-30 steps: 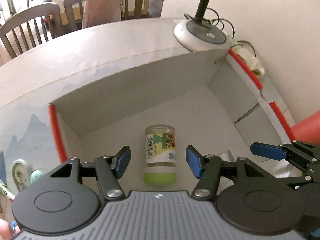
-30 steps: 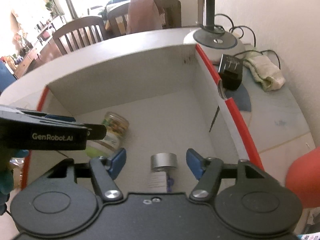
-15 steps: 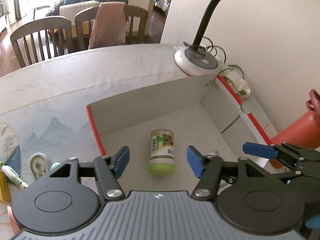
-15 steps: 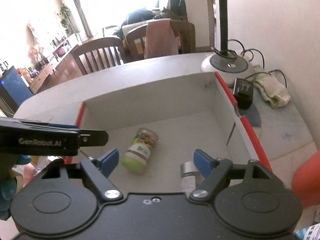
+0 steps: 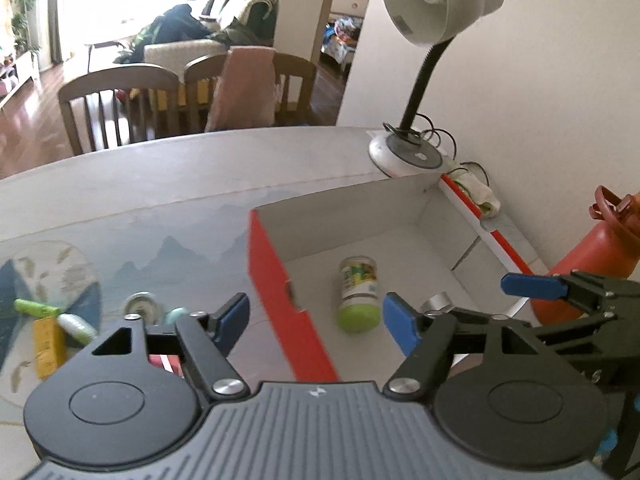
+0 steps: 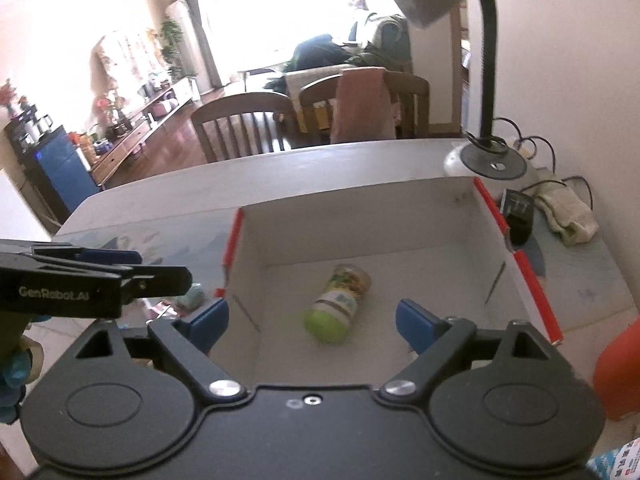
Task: Organize rigid objects
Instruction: 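Open both tools to release the jar and bottle inside the box, then move the left tool to the pink heart dish and grasp it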
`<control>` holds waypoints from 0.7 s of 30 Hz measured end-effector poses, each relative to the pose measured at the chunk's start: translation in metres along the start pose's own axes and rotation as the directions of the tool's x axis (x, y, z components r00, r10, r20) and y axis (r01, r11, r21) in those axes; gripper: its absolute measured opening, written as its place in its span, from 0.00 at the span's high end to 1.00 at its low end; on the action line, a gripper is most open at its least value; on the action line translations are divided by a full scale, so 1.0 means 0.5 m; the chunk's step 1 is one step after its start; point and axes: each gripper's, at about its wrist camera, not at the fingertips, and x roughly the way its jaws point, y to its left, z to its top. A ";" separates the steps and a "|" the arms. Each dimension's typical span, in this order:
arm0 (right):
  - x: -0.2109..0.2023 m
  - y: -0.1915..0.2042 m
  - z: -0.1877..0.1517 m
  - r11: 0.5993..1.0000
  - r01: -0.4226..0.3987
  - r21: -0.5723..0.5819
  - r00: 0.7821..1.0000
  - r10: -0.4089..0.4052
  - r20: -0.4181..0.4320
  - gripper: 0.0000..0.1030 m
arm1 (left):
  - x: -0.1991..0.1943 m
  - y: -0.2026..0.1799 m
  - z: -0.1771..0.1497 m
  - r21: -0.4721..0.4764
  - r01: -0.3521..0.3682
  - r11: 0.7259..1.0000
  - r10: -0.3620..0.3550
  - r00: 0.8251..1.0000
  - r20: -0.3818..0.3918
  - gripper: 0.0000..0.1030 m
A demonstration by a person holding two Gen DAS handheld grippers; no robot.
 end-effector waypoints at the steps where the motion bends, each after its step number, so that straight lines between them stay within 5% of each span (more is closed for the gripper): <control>1: -0.002 0.008 -0.002 1.000 -0.006 -0.007 1.000 0.007 0.002 0.12 | -0.010 0.007 -0.007 -0.003 -0.003 1.000 0.003 1.000 0.007 0.25; 21: 0.004 0.226 -0.063 0.985 -0.106 -0.139 0.994 0.106 -0.004 0.12 | -0.155 0.198 -0.109 -0.080 -0.028 0.996 0.033 0.998 0.058 0.18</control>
